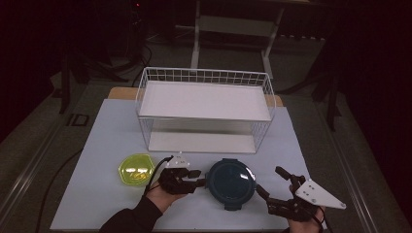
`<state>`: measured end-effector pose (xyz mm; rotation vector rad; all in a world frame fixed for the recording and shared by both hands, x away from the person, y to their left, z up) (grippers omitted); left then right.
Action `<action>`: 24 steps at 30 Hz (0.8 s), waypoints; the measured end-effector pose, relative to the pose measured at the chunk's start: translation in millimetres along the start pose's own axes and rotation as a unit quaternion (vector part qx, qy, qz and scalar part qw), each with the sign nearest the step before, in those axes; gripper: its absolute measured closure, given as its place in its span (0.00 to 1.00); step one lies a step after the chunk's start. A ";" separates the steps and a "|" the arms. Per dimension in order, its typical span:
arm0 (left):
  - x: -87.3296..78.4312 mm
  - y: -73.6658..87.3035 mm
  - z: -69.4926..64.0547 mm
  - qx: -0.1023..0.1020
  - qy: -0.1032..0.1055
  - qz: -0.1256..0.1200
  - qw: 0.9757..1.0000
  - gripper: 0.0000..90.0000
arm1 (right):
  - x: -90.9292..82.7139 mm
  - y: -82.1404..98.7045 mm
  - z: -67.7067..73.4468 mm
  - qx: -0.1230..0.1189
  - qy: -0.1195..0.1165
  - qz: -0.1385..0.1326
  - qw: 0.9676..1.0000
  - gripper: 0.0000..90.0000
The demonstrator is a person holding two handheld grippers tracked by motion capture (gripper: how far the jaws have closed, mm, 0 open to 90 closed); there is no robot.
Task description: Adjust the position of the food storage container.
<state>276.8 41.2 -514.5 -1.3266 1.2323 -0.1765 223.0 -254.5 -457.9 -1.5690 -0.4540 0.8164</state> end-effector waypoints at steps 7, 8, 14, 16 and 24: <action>-4.9 -13.1 -12.0 -0.040 0.056 -0.020 0.997 0.19 | 0.7 0.2 0.7 0.000 0.000 0.001 1.000 0.17; -4.9 -13.1 -12.0 -0.040 0.056 -0.020 0.997 0.16 | 0.7 0.2 0.7 0.000 0.000 0.001 1.000 0.17; -5.9 -22.3 -10.8 -0.060 0.048 -0.032 0.997 0.00 | 0.8 0.6 -0.1 0.000 0.000 0.004 1.000 0.17; -4.8 -22.8 -6.7 -0.073 0.038 -0.033 0.996 0.00 | 0.5 0.4 0.1 0.001 0.001 0.003 1.000 0.17; 12.5 -9.5 7.0 -0.134 0.050 0.016 0.990 0.02 | 1.5 1.4 -0.1 0.001 -0.001 0.006 1.000 0.17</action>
Point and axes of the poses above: each handheld gripper's, and its own axes: x roughly forward along the jaws, y roughly out of its underside, z roughly to its left, the point moved 4 cm from there along x, roughly forward along the jaws, and after that the axes turned 5 degrees about -y, right-handed, at the moved point
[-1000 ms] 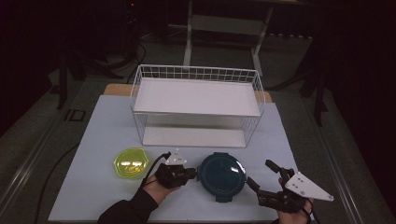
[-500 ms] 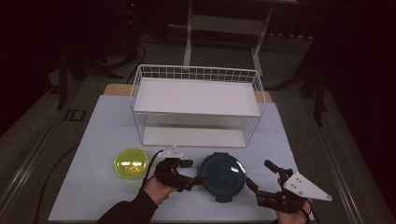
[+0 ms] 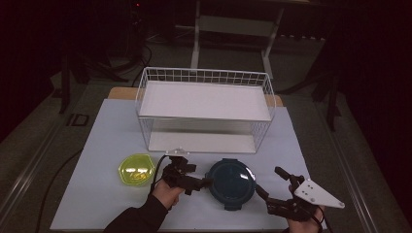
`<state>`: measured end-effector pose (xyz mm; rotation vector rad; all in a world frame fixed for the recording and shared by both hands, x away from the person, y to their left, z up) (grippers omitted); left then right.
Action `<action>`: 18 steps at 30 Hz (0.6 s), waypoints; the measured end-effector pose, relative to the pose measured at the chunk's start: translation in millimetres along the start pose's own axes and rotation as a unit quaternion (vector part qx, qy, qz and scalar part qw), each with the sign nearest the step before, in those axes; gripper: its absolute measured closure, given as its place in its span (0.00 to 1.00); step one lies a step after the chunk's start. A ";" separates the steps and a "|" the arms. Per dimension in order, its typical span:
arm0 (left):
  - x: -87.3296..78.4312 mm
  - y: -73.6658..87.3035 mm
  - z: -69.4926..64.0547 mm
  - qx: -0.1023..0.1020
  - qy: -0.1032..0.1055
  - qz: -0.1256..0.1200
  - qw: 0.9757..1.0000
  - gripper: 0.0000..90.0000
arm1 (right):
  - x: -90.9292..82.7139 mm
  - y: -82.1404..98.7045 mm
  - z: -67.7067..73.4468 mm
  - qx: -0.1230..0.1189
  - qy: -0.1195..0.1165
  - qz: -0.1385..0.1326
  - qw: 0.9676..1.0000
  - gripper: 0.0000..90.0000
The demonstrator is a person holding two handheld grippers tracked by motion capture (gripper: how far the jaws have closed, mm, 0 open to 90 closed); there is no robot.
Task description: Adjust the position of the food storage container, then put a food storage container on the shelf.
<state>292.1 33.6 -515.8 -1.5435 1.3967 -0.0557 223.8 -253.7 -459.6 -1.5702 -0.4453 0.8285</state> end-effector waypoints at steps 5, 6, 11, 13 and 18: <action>10.6 6.2 11.0 -0.041 0.018 0.025 0.999 0.04 | -0.9 0.1 -1.1 0.002 -0.002 0.002 1.000 0.17; 11.8 6.9 13.1 -0.047 0.019 0.030 0.998 0.05 | -1.3 0.0 -1.4 0.004 -0.002 0.001 1.000 0.17; 17.0 5.4 20.0 -0.095 0.058 0.045 0.993 0.06 | -1.8 -1.3 -2.8 -0.005 0.001 0.004 1.000 0.16; 19.6 4.9 20.9 -0.103 0.061 0.056 0.991 0.09 | -2.2 0.6 -3.2 -0.007 0.001 0.011 1.000 0.16; 26.6 5.8 22.3 -0.130 0.071 0.080 0.986 0.16 | -2.2 1.8 -4.2 -0.004 0.000 0.014 1.000 0.16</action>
Point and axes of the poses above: each handheld gripper's, and its own axes: x roughly forward along the jaws, y roughly out of its underside, z roughly to its left, the point moved 4 cm from there along x, roughly forward along the jaws, and after that the axes turned 5 degrees about -y, right-handed, at the moved point
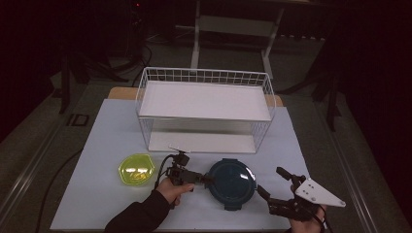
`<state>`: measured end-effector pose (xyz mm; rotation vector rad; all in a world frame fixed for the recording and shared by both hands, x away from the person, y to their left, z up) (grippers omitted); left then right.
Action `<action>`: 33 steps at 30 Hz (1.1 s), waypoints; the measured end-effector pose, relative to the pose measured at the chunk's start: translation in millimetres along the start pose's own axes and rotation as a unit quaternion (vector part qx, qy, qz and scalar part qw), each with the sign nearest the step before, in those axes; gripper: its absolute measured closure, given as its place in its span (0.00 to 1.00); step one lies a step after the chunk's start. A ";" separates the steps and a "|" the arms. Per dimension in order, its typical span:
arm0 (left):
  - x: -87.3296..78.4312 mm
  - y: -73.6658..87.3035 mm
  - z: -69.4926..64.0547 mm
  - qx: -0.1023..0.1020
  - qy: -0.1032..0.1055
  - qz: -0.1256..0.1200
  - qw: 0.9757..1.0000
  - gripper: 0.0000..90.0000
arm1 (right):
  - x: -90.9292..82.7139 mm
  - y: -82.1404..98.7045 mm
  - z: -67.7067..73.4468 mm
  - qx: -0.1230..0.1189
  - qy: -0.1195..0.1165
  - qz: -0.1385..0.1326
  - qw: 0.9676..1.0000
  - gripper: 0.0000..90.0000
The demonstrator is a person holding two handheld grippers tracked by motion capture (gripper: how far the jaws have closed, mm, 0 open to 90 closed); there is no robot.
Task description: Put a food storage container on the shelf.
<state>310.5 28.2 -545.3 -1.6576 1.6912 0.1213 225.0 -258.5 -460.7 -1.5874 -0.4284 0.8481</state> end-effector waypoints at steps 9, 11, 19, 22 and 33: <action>1.1 1.0 8.5 -0.057 0.036 0.006 0.998 0.50 | 0.9 -0.7 2.2 -0.002 -0.006 0.002 1.000 0.16; 3.6 3.2 8.6 -0.064 0.052 0.016 0.996 0.51 | 1.2 -0.9 2.5 -0.003 -0.007 0.003 1.000 0.16; 4.1 4.0 9.7 -0.061 0.069 0.017 0.996 0.56 | 1.9 0.3 -0.2 0.007 -0.013 0.007 1.000 0.15; 3.2 3.8 6.1 -0.043 0.063 0.016 0.997 0.57 | 2.5 4.9 -10.2 0.029 -0.019 0.025 0.999 0.13; -2.7 8.0 -6.7 0.020 0.057 0.009 0.998 0.59 | 22.5 34.3 -18.7 0.145 -0.099 0.134 0.975 0.11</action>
Point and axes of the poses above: each handheld gripper's, and its own axes: x roughly forward along the jaws, y roughly out of its underside, z roughly to its left, the point moved 4 cm from there along x, roughly forward along the jaws, and after that the axes turned 5 degrees about -y, right-handed, at the moved point
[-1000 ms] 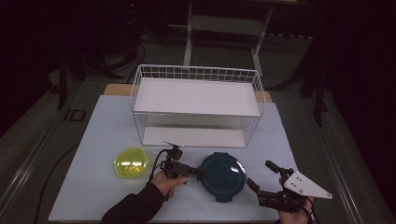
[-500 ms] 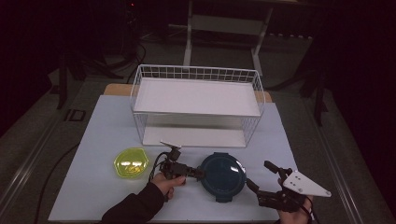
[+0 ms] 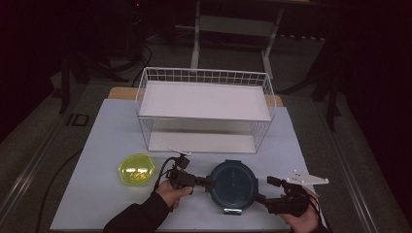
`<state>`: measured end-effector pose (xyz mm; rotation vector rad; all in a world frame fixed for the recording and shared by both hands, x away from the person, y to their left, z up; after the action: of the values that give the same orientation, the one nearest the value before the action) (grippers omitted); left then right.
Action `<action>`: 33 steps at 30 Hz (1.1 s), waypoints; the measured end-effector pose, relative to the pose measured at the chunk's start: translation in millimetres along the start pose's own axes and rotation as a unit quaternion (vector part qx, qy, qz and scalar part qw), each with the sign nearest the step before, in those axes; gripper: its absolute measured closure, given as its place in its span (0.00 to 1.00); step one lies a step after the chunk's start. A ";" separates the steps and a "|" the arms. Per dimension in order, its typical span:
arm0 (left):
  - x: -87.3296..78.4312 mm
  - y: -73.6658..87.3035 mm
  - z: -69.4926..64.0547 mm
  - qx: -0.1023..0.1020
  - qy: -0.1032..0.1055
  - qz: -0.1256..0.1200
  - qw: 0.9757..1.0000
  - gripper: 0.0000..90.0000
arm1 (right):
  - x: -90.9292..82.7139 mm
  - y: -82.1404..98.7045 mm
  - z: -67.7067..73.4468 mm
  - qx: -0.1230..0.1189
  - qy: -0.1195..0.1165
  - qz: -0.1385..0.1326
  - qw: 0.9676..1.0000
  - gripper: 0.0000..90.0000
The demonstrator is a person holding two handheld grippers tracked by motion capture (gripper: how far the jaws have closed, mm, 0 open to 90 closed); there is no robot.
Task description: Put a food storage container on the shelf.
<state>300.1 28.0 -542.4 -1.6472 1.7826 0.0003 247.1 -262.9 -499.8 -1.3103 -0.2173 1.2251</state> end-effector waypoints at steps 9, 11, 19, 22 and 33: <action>-4.2 4.4 -5.8 0.057 0.005 0.013 0.998 0.61 | 6.1 8.1 -11.7 0.039 -0.034 0.042 0.998 0.41; -4.7 5.2 -6.2 0.066 0.007 0.014 0.998 0.61 | 7.9 9.6 -12.9 0.044 -0.039 0.050 0.997 0.45; -5.4 6.3 -7.8 0.087 0.008 0.018 0.996 0.61 | 8.9 10.3 -13.3 0.060 -0.073 0.060 0.994 0.53; -5.5 6.8 -8.0 0.087 0.009 0.018 0.996 0.61 | 8.9 11.4 -13.9 0.070 -0.083 0.061 0.992 0.55; -6.7 10.3 -6.9 0.090 0.012 0.010 0.996 0.62 | 10.4 15.9 -18.5 0.113 -0.135 0.060 0.983 0.58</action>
<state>287.4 32.7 -538.5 -1.5069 1.7624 -0.1655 256.0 -269.5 -523.9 -0.9699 -0.1881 1.4845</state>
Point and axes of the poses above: each handheld gripper's, and its own axes: x roughly forward along the jaws, y roughly out of its underside, z roughly to its left, the point moved 4 cm from there along x, roughly forward along the jaws, and after that the axes turned 5 degrees about -y, right-handed, at the moved point
